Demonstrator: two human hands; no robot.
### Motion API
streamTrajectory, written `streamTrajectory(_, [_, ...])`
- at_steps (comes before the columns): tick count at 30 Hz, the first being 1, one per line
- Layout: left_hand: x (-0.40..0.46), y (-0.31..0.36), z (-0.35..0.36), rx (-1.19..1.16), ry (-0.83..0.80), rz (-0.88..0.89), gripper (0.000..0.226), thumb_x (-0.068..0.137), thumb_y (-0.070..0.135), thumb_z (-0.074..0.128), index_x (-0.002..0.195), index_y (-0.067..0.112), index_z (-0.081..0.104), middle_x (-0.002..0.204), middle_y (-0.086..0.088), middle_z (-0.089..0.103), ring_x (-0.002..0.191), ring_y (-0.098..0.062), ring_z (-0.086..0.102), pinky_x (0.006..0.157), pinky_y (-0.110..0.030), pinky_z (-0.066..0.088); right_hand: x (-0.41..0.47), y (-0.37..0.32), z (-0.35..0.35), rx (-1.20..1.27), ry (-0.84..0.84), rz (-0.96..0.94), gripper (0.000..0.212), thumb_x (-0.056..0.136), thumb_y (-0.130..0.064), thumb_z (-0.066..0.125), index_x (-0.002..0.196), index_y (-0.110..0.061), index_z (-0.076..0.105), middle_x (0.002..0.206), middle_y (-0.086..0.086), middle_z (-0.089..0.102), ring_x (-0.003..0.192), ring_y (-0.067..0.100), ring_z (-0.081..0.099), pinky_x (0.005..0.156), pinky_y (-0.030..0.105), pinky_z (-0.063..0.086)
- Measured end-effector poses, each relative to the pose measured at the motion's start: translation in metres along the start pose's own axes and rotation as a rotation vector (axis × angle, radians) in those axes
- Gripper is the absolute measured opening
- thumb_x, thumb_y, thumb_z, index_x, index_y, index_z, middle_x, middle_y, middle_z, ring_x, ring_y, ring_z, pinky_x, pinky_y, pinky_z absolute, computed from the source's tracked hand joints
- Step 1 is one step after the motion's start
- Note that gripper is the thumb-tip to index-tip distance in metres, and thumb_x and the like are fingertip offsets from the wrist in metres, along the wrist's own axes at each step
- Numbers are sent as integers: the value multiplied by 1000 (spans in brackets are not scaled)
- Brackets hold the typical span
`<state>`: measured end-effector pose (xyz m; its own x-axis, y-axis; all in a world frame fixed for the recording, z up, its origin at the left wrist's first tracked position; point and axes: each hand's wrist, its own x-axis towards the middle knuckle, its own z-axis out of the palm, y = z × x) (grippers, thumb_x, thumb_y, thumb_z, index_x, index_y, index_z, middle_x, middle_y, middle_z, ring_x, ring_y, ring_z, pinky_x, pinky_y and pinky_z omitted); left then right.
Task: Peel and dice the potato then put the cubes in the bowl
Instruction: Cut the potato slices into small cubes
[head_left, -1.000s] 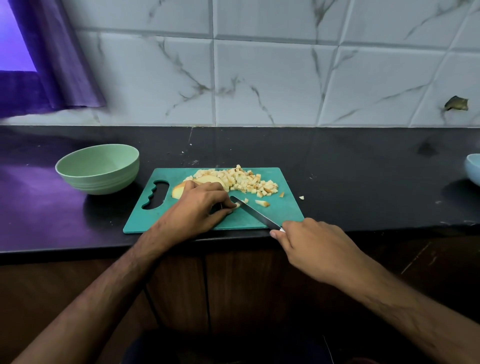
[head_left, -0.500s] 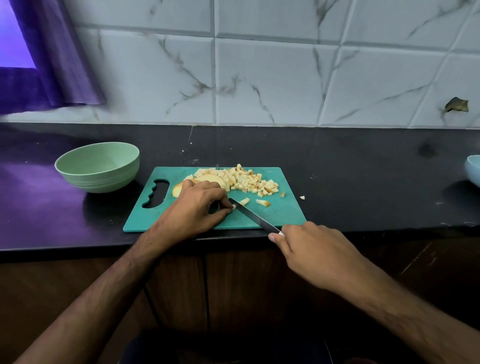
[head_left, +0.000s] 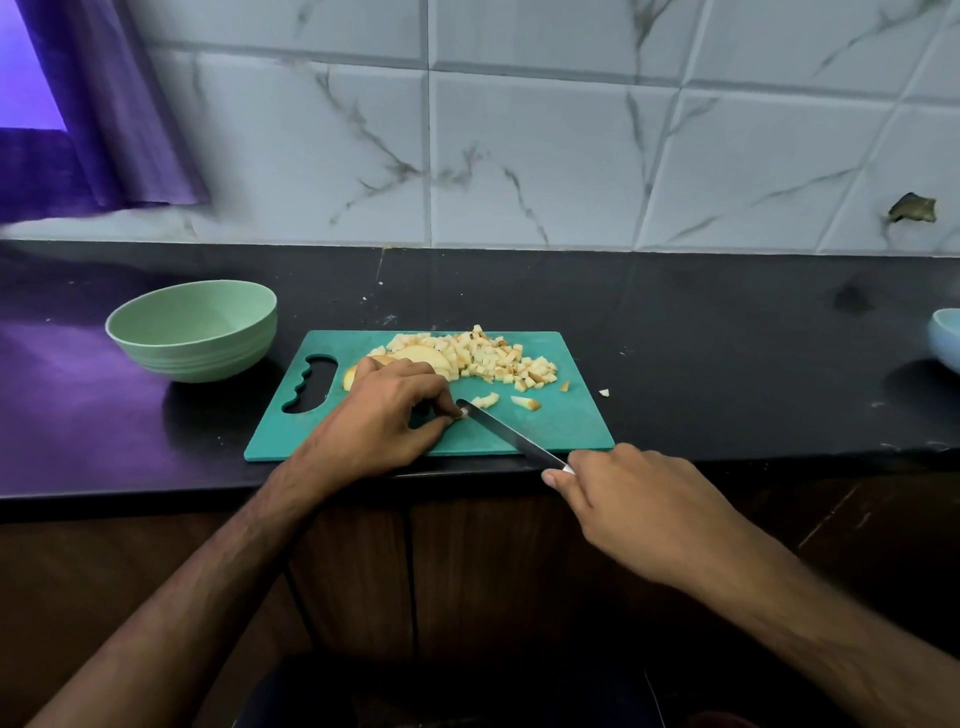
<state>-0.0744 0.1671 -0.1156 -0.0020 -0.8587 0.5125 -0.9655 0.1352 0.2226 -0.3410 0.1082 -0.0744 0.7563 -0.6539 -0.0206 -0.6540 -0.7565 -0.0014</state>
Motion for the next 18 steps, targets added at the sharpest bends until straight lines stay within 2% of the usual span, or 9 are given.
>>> streamTrajectory(3, [0,1,-2,-26,-5,-14,7,89,29,75,91,33,69,88,25,59,89,4,53,80,-29,26,9,-4,6,-6,36,-21,42,107,-56,22,91,-28,49,80,-8,55,69,7,55,60,30,41])
streamTrajectory(5, [-1,3,-2,-66,7,-40,16,89,31,75,91,38,60,86,24,60,87,5,54,84,-28,29,16,-3,4,-4,35,-29,42,107,-56,22,92,-28,50,81,-9,54,70,7,55,59,29,41])
streamTrajectory(10, [-2,8,-3,-147,31,-80,28,88,29,78,94,30,51,84,16,63,83,-4,60,93,-29,32,11,5,-9,25,25,-10,44,106,-59,20,90,-30,50,82,-8,55,72,9,55,61,29,43])
streamTrajectory(14, [-2,8,-4,-145,20,-86,32,87,27,79,93,32,48,85,12,63,80,-6,59,96,-35,35,-4,-2,-3,-9,-3,-38,42,106,-57,20,82,-31,42,79,-8,55,66,7,53,57,26,38])
streamTrajectory(18, [-3,8,-5,-155,22,-83,33,87,27,80,93,33,48,84,13,63,80,-5,61,99,-41,38,3,-6,0,-34,34,-52,41,107,-56,21,89,-29,46,80,-8,55,67,6,54,56,27,37])
